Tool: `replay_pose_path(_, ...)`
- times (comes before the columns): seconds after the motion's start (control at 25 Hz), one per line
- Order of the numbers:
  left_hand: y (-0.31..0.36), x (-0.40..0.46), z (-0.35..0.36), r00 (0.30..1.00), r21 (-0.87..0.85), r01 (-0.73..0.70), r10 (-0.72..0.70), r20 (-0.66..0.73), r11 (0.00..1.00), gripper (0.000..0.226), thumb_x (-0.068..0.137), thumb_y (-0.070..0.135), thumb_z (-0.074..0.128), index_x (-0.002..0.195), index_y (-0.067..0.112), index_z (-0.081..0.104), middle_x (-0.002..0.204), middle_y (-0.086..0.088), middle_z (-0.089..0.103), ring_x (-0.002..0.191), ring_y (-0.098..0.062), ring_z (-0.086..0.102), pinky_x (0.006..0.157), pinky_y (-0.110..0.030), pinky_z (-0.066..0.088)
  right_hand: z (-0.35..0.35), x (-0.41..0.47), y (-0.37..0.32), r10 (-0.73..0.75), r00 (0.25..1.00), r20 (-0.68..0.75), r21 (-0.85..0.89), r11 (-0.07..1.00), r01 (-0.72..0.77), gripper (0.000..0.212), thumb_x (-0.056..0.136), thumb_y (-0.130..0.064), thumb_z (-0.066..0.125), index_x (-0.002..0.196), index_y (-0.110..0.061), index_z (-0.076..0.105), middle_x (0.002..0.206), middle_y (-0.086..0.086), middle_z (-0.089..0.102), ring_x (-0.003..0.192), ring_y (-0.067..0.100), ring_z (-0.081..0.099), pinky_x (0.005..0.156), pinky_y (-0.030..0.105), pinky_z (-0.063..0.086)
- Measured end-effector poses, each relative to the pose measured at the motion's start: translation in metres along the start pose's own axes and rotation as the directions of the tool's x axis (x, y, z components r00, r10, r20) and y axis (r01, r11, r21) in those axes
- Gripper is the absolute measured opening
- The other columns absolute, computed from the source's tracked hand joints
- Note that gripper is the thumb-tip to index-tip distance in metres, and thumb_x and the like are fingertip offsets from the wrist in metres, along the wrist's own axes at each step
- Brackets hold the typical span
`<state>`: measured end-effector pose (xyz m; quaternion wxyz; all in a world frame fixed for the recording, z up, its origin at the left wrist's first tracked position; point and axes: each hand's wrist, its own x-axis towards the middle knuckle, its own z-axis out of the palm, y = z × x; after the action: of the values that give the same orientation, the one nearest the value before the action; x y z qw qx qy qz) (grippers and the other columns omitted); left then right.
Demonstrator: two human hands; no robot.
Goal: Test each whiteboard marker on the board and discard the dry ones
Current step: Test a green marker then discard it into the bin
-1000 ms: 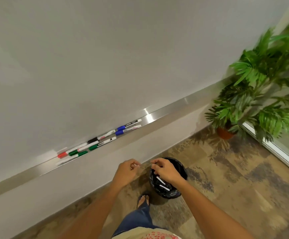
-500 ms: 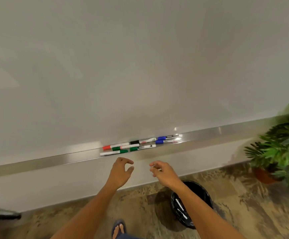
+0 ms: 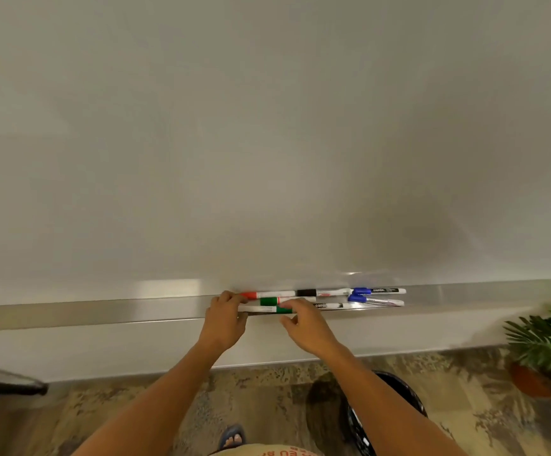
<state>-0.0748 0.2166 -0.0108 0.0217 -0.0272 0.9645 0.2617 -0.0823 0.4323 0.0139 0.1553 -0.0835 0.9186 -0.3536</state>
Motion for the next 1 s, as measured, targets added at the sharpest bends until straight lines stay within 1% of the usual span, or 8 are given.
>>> replay_pose_path(0.12, -0.013, 0.011, 0.003, 1.000, -0.022, -0.003, 0.003, 0.019, 1.000, 0.032, 0.092, 0.019, 0.063, 0.125, 0.018, 0.062, 0.127, -0.006, 0.056, 0.114, -0.030, 0.049, 0.098, -0.038, 0.046, 0.017, 0.010, -0.002, 0.046, 0.999, -0.016, -0.125, 0.991, -0.048, 0.042, 0.099, -0.033, 0.058, 0.139, -0.022, 0.052, 0.141, -0.004, 0.047, 0.107, 0.015, 0.061, 0.098, 0.034, 0.052)
replay_pose_path(0.24, -0.025, 0.020, 0.008, 0.998, -0.074, -0.028, 0.032, 0.056, 0.997, 0.024, 0.092, 0.015, 0.064, 0.116, 0.015, 0.068, 0.119, -0.007, 0.060, 0.109, -0.031, 0.053, 0.096, -0.039, 0.048, 0.027, 0.010, -0.002, 0.074, 0.996, -0.045, -0.202, 0.976, -0.082, 0.045, 0.101, -0.035, 0.054, 0.143, -0.021, 0.049, 0.145, -0.004, 0.043, 0.120, 0.015, 0.056, 0.099, 0.033, 0.051)
replay_pose_path(0.36, -0.032, 0.027, 0.010, 0.991, -0.112, -0.064, 0.077, 0.108, 0.992, 0.019, 0.091, 0.012, 0.065, 0.109, 0.012, 0.071, 0.111, -0.007, 0.064, 0.101, -0.027, 0.057, 0.094, -0.038, 0.050, 0.031, 0.013, -0.003, 0.073, 0.995, -0.062, -0.231, 0.969, -0.086, 0.043, 0.102, -0.035, 0.052, 0.143, -0.022, 0.049, 0.144, -0.004, 0.044, 0.119, 0.014, 0.056, 0.097, 0.032, 0.052)
replay_pose_path(0.48, -0.034, 0.030, 0.009, 0.985, -0.099, -0.074, 0.089, 0.151, 0.992, 0.018, 0.094, 0.012, 0.062, 0.109, 0.011, 0.072, 0.110, -0.007, 0.063, 0.101, -0.025, 0.058, 0.092, -0.031, 0.049, 0.035, 0.016, -0.007, 0.086, 0.994, -0.074, -0.238, 0.966, -0.102, 0.042, 0.102, -0.033, 0.051, 0.143, -0.021, 0.049, 0.144, -0.004, 0.044, 0.119, 0.015, 0.056, 0.096, 0.032, 0.052)
replay_pose_path(0.76, -0.037, 0.023, -0.003, 0.987, -0.033, -0.109, 0.113, 0.119, 0.993, 0.020, 0.098, 0.006, 0.050, 0.112, 0.008, 0.065, 0.115, -0.012, 0.055, 0.101, -0.027, 0.053, 0.089, -0.034, 0.048, 0.039, 0.013, -0.015, 0.042, 0.997, -0.071, -0.263, 0.963, -0.060, 0.046, 0.102, -0.034, 0.051, 0.146, -0.022, 0.045, 0.147, -0.003, 0.043, 0.122, 0.016, 0.056, 0.098, 0.032, 0.052)
replay_pose_path(0.84, -0.028, 0.019, -0.011, 0.990, -0.054, -0.124, 0.127, 0.065, 0.991, 0.019, 0.098, 0.004, 0.049, 0.110, 0.007, 0.064, 0.113, -0.011, 0.055, 0.099, -0.025, 0.053, 0.090, -0.034, 0.048, 0.036, 0.009, -0.021, 0.002, 0.994, -0.109, -0.271, 0.962, -0.031, 0.043, 0.102, -0.036, 0.051, 0.144, -0.023, 0.048, 0.141, -0.004, 0.050, 0.118, 0.016, 0.058, 0.094, 0.033, 0.054)
replay_pose_path(0.88, -0.020, 0.016, -0.017, 0.990, -0.092, -0.136, 0.139, 0.030, 0.986, 0.019, 0.099, 0.005, 0.048, 0.109, 0.007, 0.064, 0.111, -0.010, 0.055, 0.097, -0.023, 0.053, 0.089, -0.030, 0.048, 0.034, 0.006, -0.025, -0.025, 0.989, -0.143, -0.279, 0.960, -0.017, 0.040, 0.102, -0.038, 0.050, 0.139, -0.024, 0.052, 0.133, -0.005, 0.057, 0.112, 0.016, 0.060, 0.089, 0.033, 0.055)
replay_pose_path(1.0, 0.015, 0.004, -0.038, 0.985, -0.249, -0.170, 0.156, -0.075, 0.953, 0.020, 0.102, 0.009, 0.047, 0.107, 0.009, 0.066, 0.104, -0.002, 0.054, 0.092, -0.017, 0.053, 0.081, -0.011, 0.039, 0.024, -0.008, -0.033, -0.096, 0.967, -0.238, -0.329, 0.944, 0.013, 0.030, 0.102, -0.042, 0.046, 0.122, -0.023, 0.060, 0.103, -0.004, 0.067, 0.092, 0.016, 0.060, 0.072, 0.035, 0.054)
